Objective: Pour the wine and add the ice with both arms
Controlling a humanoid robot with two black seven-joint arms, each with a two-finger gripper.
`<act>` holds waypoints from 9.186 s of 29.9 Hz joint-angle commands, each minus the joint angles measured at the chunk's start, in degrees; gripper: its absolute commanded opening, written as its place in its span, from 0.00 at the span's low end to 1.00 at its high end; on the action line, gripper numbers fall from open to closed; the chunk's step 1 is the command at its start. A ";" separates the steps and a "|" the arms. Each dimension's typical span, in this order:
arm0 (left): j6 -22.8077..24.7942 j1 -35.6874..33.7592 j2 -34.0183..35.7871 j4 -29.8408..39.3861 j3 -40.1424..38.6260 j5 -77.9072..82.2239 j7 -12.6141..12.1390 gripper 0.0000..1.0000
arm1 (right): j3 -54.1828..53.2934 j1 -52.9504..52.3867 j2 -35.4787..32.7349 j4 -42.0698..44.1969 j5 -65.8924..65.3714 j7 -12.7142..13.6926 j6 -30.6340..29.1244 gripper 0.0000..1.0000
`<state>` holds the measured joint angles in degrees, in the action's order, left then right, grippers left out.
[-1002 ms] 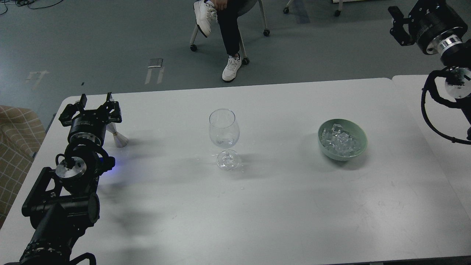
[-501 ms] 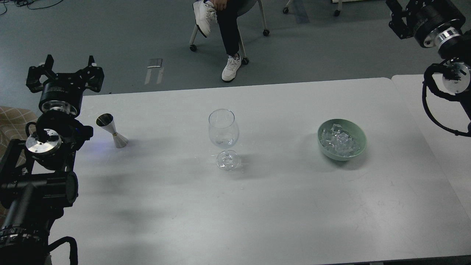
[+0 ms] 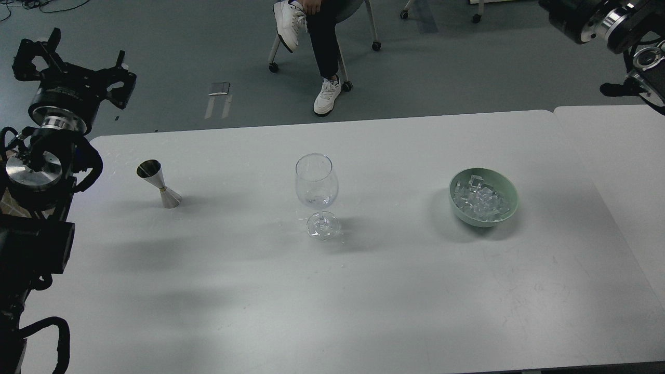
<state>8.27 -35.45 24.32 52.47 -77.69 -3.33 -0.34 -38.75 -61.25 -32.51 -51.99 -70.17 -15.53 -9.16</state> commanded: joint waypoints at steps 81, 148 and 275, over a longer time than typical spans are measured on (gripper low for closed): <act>-0.80 6.44 -2.44 -0.18 -0.27 1.57 1.66 0.97 | 20.99 20.04 -5.73 -6.37 -32.49 -1.61 9.07 0.46; 0.70 6.44 -2.35 -2.29 -2.03 1.57 1.57 0.97 | 17.39 20.91 -1.85 -3.82 -31.61 -2.22 13.99 0.12; 0.42 7.15 0.82 2.37 -2.38 2.36 1.04 0.97 | -31.03 16.88 32.51 -19.83 4.66 3.93 16.10 1.00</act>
<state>6.85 -29.00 25.58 54.78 -80.33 -1.06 0.26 -67.76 -42.05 0.01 -73.93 -72.70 -11.60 6.60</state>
